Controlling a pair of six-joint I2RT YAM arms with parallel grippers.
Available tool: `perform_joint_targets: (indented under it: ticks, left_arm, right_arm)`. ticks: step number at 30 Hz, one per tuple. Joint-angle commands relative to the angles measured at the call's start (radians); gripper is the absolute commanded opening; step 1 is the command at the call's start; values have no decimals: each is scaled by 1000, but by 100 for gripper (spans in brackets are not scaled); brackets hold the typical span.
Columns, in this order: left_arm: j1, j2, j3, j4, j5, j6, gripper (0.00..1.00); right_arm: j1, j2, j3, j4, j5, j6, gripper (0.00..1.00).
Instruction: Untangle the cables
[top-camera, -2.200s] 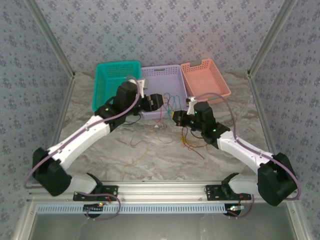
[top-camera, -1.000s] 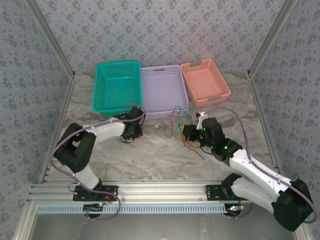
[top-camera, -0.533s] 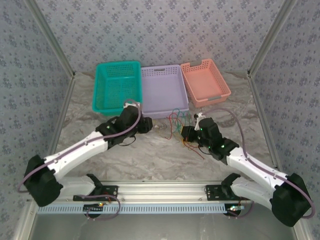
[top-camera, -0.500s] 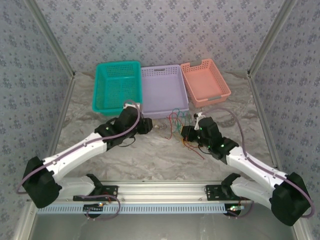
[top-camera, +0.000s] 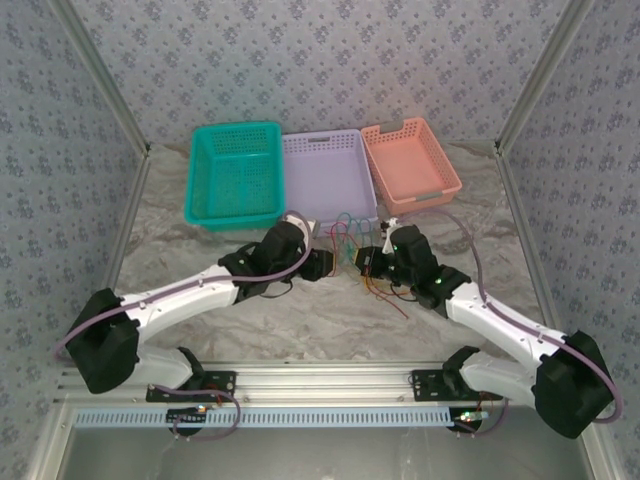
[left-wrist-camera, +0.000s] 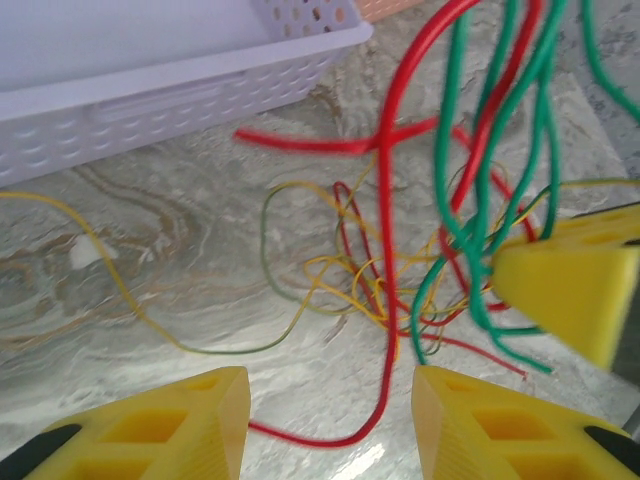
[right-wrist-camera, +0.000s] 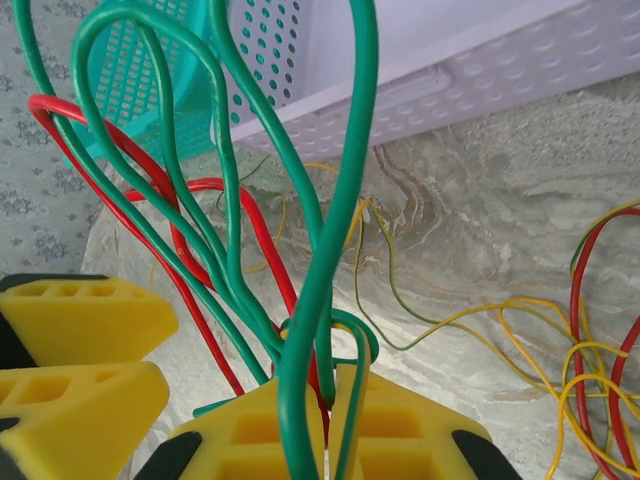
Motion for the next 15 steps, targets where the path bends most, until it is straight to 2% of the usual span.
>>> perform_joint_targets:
  ticks: [1, 12, 14, 15]
  left_arm:
    - [-1, 22, 17, 91, 22, 9, 46]
    - [10, 100, 53, 109, -2, -2, 42]
    - [13, 98, 55, 122, -3, -5, 36]
    - [15, 94, 55, 124, -6, -5, 26]
  right_arm:
    - [0, 12, 32, -5, -46, 15, 0]
    - [13, -13, 3, 17, -70, 35, 0]
    - [13, -13, -2, 14, -68, 35, 0]
    - [12, -15, -3, 11, -66, 34, 0]
